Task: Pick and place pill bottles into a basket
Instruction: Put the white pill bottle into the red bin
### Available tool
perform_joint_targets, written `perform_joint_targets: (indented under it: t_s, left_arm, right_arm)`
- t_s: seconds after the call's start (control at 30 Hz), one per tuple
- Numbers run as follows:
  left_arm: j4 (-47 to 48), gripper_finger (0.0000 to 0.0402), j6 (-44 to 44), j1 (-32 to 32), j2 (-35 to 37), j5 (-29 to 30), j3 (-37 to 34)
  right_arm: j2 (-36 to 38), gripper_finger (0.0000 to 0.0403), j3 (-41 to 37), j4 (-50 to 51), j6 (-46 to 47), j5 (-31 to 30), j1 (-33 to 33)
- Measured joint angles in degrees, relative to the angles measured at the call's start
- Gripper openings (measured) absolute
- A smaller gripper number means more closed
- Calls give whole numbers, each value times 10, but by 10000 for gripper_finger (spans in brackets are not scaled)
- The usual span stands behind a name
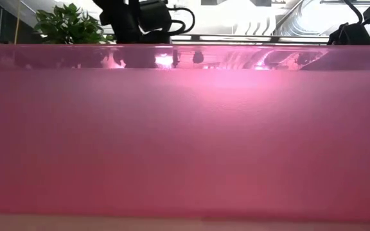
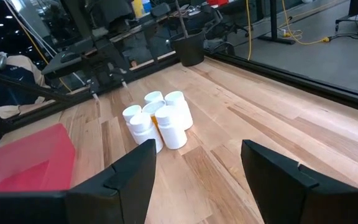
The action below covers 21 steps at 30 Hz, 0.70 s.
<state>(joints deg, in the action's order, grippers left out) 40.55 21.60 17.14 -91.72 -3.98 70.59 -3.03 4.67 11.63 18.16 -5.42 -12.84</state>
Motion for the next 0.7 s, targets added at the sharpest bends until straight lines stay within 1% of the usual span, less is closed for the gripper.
perform_joint_targets:
  t_s: [0.2,0.4,0.63,0.7]
  left_arm:
    - [-10,282,3,1,-6,-14,0]
    - [-8,282,-9,1,-6,4,0]
    - [4,283,-57,1,-9,6,0]
    - [8,290,-68,1,-13,5,0]
  right_arm:
    - [0,226,0,0,0,0,0]
    - [0,226,0,0,0,0,0]
    - [0,226,0,0,0,0,0]
    - [0,226,0,0,0,0,0]
